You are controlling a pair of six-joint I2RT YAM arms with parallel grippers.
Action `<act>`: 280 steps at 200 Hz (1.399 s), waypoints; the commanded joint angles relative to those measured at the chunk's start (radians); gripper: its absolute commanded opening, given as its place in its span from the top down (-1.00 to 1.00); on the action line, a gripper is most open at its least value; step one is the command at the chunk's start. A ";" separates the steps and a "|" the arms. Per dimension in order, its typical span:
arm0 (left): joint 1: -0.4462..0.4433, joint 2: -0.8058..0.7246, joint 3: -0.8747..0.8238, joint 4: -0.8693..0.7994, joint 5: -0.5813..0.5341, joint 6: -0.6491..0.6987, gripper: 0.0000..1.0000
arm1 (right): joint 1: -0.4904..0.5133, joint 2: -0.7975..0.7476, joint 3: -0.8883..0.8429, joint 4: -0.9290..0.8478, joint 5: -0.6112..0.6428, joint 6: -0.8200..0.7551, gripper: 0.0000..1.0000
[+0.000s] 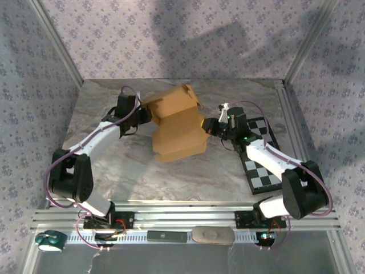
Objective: Fold the paper box
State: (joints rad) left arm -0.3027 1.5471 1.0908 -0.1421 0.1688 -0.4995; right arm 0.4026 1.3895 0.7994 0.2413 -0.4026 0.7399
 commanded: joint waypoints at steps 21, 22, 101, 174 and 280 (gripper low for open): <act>0.027 -0.042 -0.028 0.082 0.024 -0.050 1.00 | -0.055 -0.002 -0.048 0.205 -0.126 0.152 1.00; 0.028 -0.042 -0.028 0.083 0.024 -0.049 1.00 | -0.058 0.000 -0.049 0.211 -0.129 0.156 1.00; 0.041 -0.051 -0.034 0.104 0.047 -0.038 1.00 | -0.106 0.162 0.012 0.342 -0.363 0.356 1.00; 0.073 -0.042 -0.031 0.075 0.086 -0.004 1.00 | -0.096 -0.084 0.230 -0.325 -0.235 -0.201 0.17; 0.076 -0.026 0.023 0.039 0.217 0.049 1.00 | -0.191 0.195 0.620 -0.465 -0.236 -0.600 0.20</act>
State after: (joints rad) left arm -0.2291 1.5379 1.0557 -0.0845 0.3073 -0.4805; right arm 0.2077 1.4925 1.3354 -0.1265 -0.6304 0.3527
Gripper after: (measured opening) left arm 0.070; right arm 0.402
